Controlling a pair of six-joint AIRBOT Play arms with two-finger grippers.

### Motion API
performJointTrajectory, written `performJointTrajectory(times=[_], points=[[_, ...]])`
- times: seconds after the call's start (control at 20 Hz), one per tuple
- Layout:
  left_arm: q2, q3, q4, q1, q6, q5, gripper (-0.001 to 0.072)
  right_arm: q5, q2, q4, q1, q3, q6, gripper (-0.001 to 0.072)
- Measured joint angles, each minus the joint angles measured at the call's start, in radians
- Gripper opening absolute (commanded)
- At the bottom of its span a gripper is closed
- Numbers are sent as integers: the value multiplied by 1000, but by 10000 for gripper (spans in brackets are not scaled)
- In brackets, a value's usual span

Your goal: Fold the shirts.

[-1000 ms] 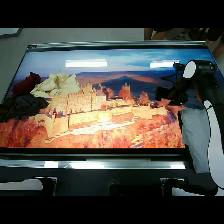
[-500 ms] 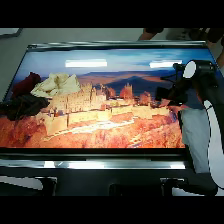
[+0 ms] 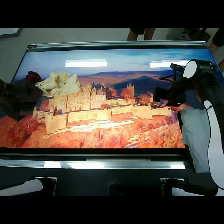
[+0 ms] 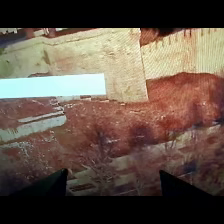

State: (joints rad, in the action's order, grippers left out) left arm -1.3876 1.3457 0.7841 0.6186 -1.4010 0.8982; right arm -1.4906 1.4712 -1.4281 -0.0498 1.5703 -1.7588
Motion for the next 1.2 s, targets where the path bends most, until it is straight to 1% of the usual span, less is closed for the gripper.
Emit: performJointTrajectory(times=[0.1,0.2,0.35,0.45,0.55,0.65,0.8,0.9,1.0,1.1,1.2], points=[[170,0,-21,-65,52,22,38,-1,-11,3,0,0,20,669],[322,0,-26,-168,78,34,38,-3,-33,6,0,0,40,669],[474,0,-32,-375,74,42,38,-8,-89,5,0,0,74,669],[512,-1,-14,-521,56,43,38,-19,-134,5,0,0,93,669],[517,-3,27,-656,34,48,37,-40,-179,2,0,0,105,670],[497,-4,63,-761,19,46,38,-66,-222,-2,0,0,116,670],[432,-5,121,-871,6,55,37,-97,-269,-9,0,0,121,670],[384,-5,195,-901,2,69,38,-113,-284,-12,0,0,123,670],[331,-15,282,-907,-3,119,38,-121,-290,-12,0,0,125,670],[270,-70,345,-903,-13,176,38,-121,-282,-6,0,-1,125,670],[203,-154,377,-902,-16,202,39,-112,-254,15,0,-1,125,670]])
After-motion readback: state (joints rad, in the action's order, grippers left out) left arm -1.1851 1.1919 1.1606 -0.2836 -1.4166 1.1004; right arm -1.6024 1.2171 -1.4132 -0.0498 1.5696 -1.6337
